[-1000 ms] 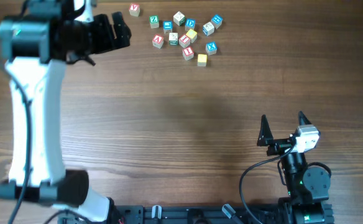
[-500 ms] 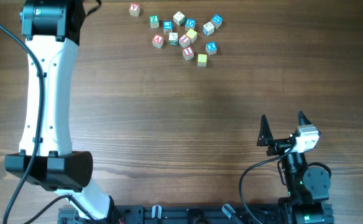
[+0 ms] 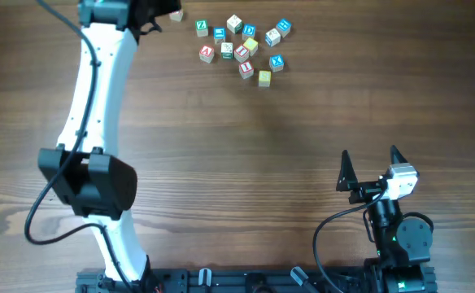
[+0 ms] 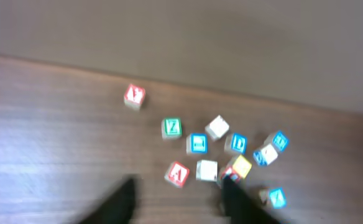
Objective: Form a circle
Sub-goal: 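Reach the left gripper forward to the block cluster, then lower the left gripper and grasp the red-bordered A block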
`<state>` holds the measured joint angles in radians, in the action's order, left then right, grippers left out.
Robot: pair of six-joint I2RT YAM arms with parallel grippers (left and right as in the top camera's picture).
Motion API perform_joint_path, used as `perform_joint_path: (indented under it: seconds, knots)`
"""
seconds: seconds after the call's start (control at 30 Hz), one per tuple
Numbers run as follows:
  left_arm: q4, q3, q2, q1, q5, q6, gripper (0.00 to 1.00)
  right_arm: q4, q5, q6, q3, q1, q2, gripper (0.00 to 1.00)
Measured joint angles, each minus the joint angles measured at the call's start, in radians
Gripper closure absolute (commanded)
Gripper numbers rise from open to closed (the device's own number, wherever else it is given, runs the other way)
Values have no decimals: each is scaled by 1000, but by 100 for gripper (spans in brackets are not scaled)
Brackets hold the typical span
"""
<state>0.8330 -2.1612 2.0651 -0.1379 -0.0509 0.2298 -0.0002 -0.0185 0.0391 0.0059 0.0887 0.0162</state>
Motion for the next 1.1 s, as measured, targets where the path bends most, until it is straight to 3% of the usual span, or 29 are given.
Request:
perform_joint_path:
  seconds: [0.4,0.5,0.53,0.57,0.6,0.87,1.1]
  knots:
    - [60,88,185,-103,1,-3,94,0,0,0,0,0,0,0]
    - [60,90,243,-121,14,-5,78,0,0,0,0,0,0,0]
    - [56,90,257,-125,21,-2,71,0,0,0,0,0,0,0]
    - [45,91,267,-127,26,-6,55,0,0,0,0,0,0,0]
    - [36,92,270,-128,29,-8,52,0,0,0,0,0,0,0]
    - [-76,92,272,-128,78,-6,59,0,0,0,0,0,0,0]
    - [-214,145,273,-128,102,-6,51,0,0,0,0,0,0,0]
